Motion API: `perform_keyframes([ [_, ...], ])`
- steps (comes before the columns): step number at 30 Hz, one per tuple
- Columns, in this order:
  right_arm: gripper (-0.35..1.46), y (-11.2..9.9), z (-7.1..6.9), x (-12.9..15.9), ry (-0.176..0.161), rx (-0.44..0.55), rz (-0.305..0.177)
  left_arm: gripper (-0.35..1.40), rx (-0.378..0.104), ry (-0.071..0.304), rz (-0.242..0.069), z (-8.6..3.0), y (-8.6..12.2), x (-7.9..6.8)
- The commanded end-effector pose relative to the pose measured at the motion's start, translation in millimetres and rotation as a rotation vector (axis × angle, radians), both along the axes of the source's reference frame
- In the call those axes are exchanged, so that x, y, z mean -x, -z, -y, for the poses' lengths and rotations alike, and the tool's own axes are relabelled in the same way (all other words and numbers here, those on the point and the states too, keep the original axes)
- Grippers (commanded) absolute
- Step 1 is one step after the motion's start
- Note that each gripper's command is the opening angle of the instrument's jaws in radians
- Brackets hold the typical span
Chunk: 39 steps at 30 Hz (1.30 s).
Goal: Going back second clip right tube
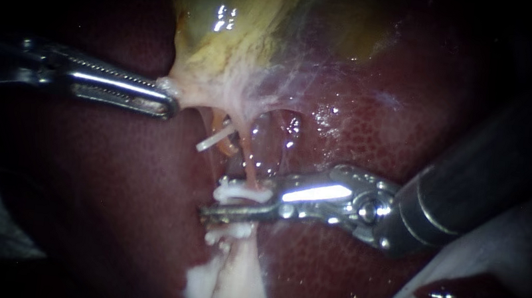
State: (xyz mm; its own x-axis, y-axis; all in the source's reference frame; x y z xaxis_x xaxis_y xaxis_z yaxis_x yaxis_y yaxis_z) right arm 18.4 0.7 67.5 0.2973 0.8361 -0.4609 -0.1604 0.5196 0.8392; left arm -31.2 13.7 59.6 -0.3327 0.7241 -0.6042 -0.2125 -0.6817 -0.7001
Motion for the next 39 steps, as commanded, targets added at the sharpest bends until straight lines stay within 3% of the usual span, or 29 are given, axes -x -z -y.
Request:
perform_keyframes([
  [1,0.50,0.4,-0.3,0.4,-0.002,0.006,0.007,-0.35,0.000,0.000,0.000,0.0,0.0,0.0],
  [6,0.50,1.4,-1.0,1.8,0.015,0.053,0.049,-0.35,0.000,-0.001,0.000,0.0,0.0,-0.1],
  [22,0.50,2.7,-0.6,3.6,0.091,0.172,0.043,-0.35,0.000,-0.002,0.001,0.0,0.0,-0.3],
  [29,0.50,5.8,-1.7,5.8,0.174,0.367,-0.006,-0.35,0.000,-0.003,0.002,0.1,0.0,-0.5],
  [32,0.50,7.9,-2.3,7.2,0.208,0.430,0.013,-0.35,0.000,-0.003,0.002,0.1,0.0,-0.5],
  [36,0.50,10.5,-2.7,9.1,0.303,0.508,0.080,-0.35,0.000,-0.003,0.002,0.0,0.0,-0.5],
  [39,0.50,11.6,-2.6,10.0,0.346,0.535,0.126,-0.35,0.000,-0.003,0.002,0.0,-0.1,-0.6],
])
